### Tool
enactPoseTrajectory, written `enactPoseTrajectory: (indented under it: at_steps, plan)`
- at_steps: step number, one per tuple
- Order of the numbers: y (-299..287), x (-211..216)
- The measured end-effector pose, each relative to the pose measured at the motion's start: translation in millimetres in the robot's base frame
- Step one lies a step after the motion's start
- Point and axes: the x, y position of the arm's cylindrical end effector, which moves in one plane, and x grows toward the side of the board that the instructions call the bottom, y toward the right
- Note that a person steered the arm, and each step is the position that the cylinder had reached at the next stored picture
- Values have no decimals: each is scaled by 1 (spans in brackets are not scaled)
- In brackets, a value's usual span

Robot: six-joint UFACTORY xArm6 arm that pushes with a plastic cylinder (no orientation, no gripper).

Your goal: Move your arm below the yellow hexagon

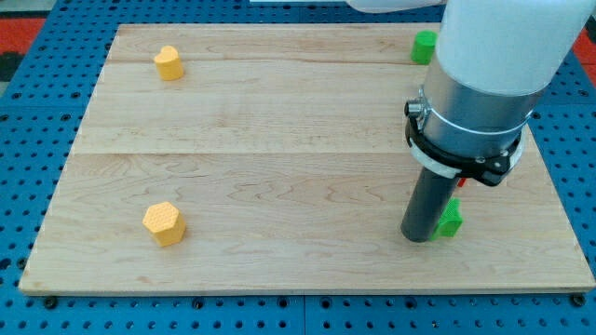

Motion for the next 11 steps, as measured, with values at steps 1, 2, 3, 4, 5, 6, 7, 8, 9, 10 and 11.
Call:
enactPoseTrajectory:
  at_steps: [1, 2, 3, 4, 5, 6, 7, 8, 9, 10, 11]
  plan:
    - [35, -4]
    - [46, -10]
    - [39, 19]
    - [-59, 51]
    - [-104, 62]
    - [-113, 62]
    - [-120, 62]
    - [-144, 62]
    - [-182, 61]
    - [-293, 61]
    - [-379, 35]
